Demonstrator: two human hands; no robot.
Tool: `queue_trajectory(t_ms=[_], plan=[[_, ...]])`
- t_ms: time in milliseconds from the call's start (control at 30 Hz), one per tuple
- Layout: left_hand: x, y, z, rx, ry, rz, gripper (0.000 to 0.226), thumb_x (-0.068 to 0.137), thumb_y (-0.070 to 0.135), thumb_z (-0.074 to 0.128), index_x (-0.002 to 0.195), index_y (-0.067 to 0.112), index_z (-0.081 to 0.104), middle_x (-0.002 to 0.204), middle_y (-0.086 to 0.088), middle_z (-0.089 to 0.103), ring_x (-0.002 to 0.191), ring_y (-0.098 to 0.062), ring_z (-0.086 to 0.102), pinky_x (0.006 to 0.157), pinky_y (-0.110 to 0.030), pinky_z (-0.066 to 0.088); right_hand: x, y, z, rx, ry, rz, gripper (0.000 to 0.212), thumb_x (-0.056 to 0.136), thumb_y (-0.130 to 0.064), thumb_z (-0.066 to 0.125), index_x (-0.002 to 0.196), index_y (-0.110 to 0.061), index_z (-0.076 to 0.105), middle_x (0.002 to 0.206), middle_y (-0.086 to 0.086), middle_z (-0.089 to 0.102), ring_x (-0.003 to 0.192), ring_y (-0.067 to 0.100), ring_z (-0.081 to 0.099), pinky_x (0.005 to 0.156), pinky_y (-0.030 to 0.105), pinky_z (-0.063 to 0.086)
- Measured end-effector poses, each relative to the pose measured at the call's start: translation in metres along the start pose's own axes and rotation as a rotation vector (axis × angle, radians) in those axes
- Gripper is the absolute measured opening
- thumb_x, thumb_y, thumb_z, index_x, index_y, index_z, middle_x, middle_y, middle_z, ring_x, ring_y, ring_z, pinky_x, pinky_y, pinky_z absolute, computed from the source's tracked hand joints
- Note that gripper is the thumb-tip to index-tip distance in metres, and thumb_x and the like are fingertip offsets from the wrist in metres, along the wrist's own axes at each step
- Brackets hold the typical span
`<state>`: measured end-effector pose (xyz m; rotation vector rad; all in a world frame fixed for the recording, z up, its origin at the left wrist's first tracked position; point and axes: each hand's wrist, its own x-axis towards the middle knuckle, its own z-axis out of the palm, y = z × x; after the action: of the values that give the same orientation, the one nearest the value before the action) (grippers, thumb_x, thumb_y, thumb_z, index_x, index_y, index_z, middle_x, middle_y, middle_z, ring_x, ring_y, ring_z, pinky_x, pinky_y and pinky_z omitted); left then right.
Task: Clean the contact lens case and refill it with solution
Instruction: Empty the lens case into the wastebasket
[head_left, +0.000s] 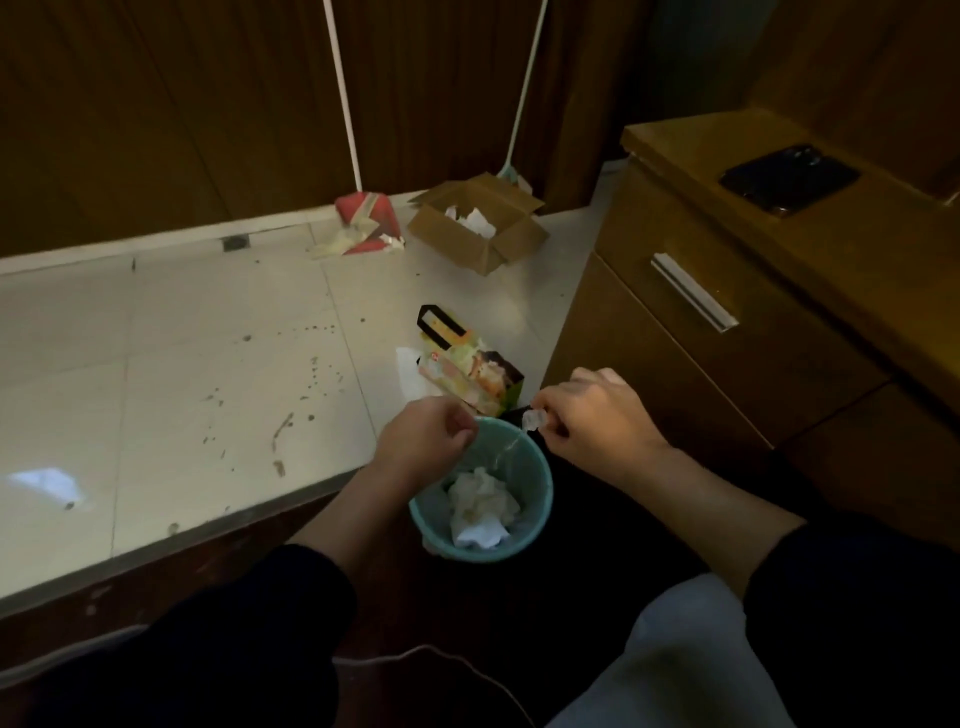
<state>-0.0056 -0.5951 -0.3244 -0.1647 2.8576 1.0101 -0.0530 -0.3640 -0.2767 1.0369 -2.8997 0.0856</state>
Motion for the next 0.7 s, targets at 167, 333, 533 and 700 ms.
queue_trajectory(t_ms=[167, 333, 533, 700], plan=[[0.002, -0.012, 0.004, 0.005, 0.009, -0.043, 0.004, 0.096, 0.030, 0.076, 0.095, 0.033, 0.079, 0.093, 0.016, 0.073, 0.087, -0.005, 0.067, 0.067, -0.024, 0.050, 0.015, -0.007, 0.006, -0.274, -0.096, -0.165, 0.022, 0.109, -0.025, 0.047, 0.120, -0.024, 0.066, 0.118, -0.003, 0.073, 0.117, 0.021, 0.062, 0.104, 0.037, 0.038], [0.002, -0.019, 0.009, -0.023, -0.016, -0.047, 0.007, 0.095, 0.033, 0.078, 0.090, 0.035, 0.074, 0.090, 0.016, 0.072, 0.084, -0.002, 0.067, 0.064, -0.020, 0.047, 0.026, -0.009, 0.005, -0.327, -0.114, -0.239, 0.018, 0.104, -0.019, 0.058, 0.121, -0.018, 0.065, 0.118, 0.004, 0.073, 0.117, 0.026, 0.063, 0.102, 0.041, 0.043], [0.003, -0.028, 0.016, -0.022, -0.029, -0.061, 0.012, 0.096, 0.041, 0.076, 0.091, 0.033, 0.069, 0.090, 0.015, 0.068, 0.084, -0.003, 0.064, 0.066, -0.026, 0.052, 0.020, -0.003, 0.002, -0.257, 0.088, -0.260, 0.022, 0.104, -0.018, 0.054, 0.113, -0.011, 0.073, 0.098, 0.009, 0.078, 0.091, 0.030, 0.073, 0.084, 0.045, 0.050], [0.004, -0.034, 0.018, -0.021, -0.019, -0.060, 0.014, 0.097, 0.042, 0.075, 0.090, 0.035, 0.065, 0.086, 0.017, 0.064, 0.084, -0.003, 0.063, 0.064, -0.025, 0.048, 0.018, 0.002, -0.005, -0.187, 0.369, -0.203, 0.034, 0.110, -0.021, 0.047, 0.122, -0.008, 0.076, 0.091, 0.008, 0.079, 0.079, 0.030, 0.074, 0.076, 0.046, 0.053]])
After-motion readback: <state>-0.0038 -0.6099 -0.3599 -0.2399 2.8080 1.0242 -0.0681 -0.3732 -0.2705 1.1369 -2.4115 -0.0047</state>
